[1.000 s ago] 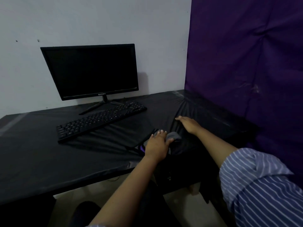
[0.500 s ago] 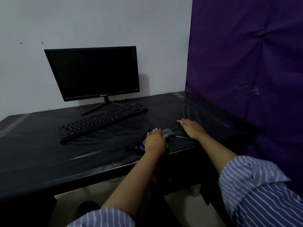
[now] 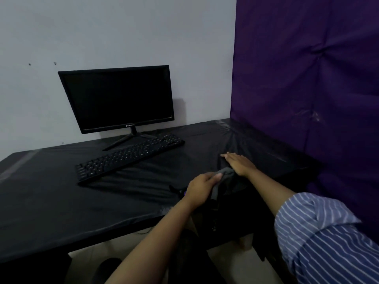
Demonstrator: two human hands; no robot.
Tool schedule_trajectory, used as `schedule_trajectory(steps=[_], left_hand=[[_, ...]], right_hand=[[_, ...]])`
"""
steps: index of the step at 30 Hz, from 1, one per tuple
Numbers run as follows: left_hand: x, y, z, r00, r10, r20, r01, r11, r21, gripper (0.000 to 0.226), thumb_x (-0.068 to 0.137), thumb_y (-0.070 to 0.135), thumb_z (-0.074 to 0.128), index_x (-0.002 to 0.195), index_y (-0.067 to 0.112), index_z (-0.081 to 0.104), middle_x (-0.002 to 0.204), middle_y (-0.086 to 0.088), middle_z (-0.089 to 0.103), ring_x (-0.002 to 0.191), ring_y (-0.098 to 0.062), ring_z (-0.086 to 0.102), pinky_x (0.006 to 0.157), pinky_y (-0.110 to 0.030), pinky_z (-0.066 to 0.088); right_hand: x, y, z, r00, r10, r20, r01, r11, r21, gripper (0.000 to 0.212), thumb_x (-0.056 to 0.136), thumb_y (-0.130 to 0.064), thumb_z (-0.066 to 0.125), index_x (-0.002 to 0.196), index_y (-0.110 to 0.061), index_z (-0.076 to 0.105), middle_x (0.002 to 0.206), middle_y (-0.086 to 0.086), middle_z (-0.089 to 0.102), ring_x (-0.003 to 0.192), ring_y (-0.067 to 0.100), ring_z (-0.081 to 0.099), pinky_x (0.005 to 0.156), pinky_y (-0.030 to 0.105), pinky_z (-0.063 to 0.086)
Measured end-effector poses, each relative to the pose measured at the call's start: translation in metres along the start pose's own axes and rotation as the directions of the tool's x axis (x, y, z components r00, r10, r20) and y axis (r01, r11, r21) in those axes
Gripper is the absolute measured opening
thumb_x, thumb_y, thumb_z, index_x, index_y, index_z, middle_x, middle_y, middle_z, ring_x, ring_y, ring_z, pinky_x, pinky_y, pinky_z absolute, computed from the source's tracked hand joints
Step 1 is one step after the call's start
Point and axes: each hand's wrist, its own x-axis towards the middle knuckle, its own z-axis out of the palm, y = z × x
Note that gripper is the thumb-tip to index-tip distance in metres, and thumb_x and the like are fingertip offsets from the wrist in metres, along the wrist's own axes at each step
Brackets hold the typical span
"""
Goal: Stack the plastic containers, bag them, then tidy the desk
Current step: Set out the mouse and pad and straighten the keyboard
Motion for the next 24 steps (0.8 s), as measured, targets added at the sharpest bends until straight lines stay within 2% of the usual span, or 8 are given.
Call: schedule_trajectory(steps=[3, 5, 7, 9, 11, 14, 18, 24], left_hand=[[0.007, 0.005, -0.021, 0.989, -0.084, -0.118, 0.012, 0.86, -0.51, 0.041, 0.101, 0.029, 0.044, 0.096, -0.006, 0.066, 0.098, -0.02, 0.068, 0.093, -0.027, 0.062, 0.088, -0.037, 0.047], [0.02, 0.01, -0.045, 0.954, -0.149, -0.259, -0.031, 0.812, -0.582, 0.044, 0.101, 0.026, 0.044, 0.102, -0.013, 0.063, 0.102, -0.027, 0.067, 0.095, -0.03, 0.06, 0.091, -0.035, 0.048], [0.035, 0.012, -0.073, 0.899, -0.138, -0.417, -0.061, 0.901, -0.429, 0.038, 0.102, 0.027, 0.044, 0.092, -0.003, 0.066, 0.093, -0.018, 0.068, 0.089, -0.024, 0.06, 0.078, -0.021, 0.049], [0.051, 0.009, -0.099, 0.85, -0.066, -0.523, -0.038, 0.982, -0.187, 0.039, 0.101, 0.031, 0.044, 0.09, -0.001, 0.064, 0.093, -0.017, 0.067, 0.09, -0.027, 0.061, 0.076, -0.028, 0.046], [0.067, -0.001, -0.115, 0.832, -0.023, -0.554, 0.036, 0.999, 0.012, 0.039, 0.1, 0.035, 0.044, 0.097, 0.0, 0.062, 0.102, -0.02, 0.067, 0.098, -0.032, 0.061, 0.08, -0.036, 0.042], [0.087, -0.026, -0.116, 0.857, -0.021, -0.516, 0.133, 0.974, 0.181, 0.04, 0.1, 0.036, 0.043, 0.102, 0.001, 0.061, 0.108, -0.024, 0.066, 0.103, -0.037, 0.06, 0.081, -0.039, 0.041], [0.113, -0.058, -0.099, 0.906, -0.066, -0.418, 0.177, 0.956, 0.233, 0.039, 0.101, 0.035, 0.043, 0.105, -0.001, 0.059, 0.109, -0.026, 0.065, 0.105, -0.039, 0.059, 0.083, -0.039, 0.042], [0.134, -0.072, -0.066, 0.952, -0.089, -0.292, 0.208, 0.89, 0.407, 0.041, 0.101, 0.038, 0.039, 0.113, 0.002, 0.058, 0.117, -0.021, 0.063, 0.111, -0.036, 0.057, 0.088, -0.038, 0.042]], right_hand=[[-0.001, -0.001, -0.001, 1.0, 0.017, 0.012, -0.018, 0.997, 0.08, 0.047, 0.107, -0.019, 0.015, 0.152, -0.024, 0.027, 0.162, 0.004, 0.018, 0.15, 0.022, 0.016, 0.121, 0.042, 0.014], [0.001, -0.001, -0.004, 1.0, 0.024, 0.013, -0.026, 0.988, 0.15, 0.047, 0.107, -0.027, 0.015, 0.149, -0.025, 0.036, 0.16, 0.002, 0.025, 0.148, 0.021, 0.022, 0.121, 0.041, 0.015], [0.003, -0.002, -0.01, 0.997, 0.072, 0.007, -0.071, 0.964, 0.257, 0.051, 0.105, -0.041, 0.016, 0.141, -0.028, 0.05, 0.156, 0.0, 0.035, 0.143, 0.022, 0.033, 0.119, 0.041, 0.02], [0.01, -0.006, -0.016, 0.995, 0.102, -0.009, -0.096, 0.966, 0.238, 0.055, 0.103, -0.048, 0.016, 0.133, -0.028, 0.058, 0.151, 0.001, 0.043, 0.138, 0.024, 0.04, 0.116, 0.044, 0.024], [0.019, -0.01, -0.018, 0.993, 0.108, -0.051, -0.099, 0.983, 0.153, 0.055, 0.103, -0.048, 0.017, 0.13, -0.024, 0.058, 0.145, 0.004, 0.05, 0.132, 0.026, 0.045, 0.112, 0.045, 0.027], [0.033, -0.013, -0.012, 0.988, 0.093, -0.122, -0.078, 0.989, 0.124, 0.05, 0.103, -0.045, 0.024, 0.131, -0.02, 0.056, 0.138, 0.008, 0.053, 0.127, 0.027, 0.049, 0.107, 0.043, 0.032], [0.051, -0.008, -0.005, 0.982, 0.047, -0.18, -0.03, 0.995, 0.096, 0.043, 0.102, -0.043, 0.032, 0.134, -0.024, 0.053, 0.14, 0.006, 0.051, 0.129, 0.025, 0.048, 0.111, 0.04, 0.031], [0.06, 0.012, 0.006, 0.988, 0.1, -0.117, -0.091, 0.993, 0.08, 0.044, 0.102, -0.043, 0.03, 0.141, -0.029, 0.045, 0.15, 0.002, 0.041, 0.138, 0.023, 0.038, 0.119, 0.043, 0.019]])
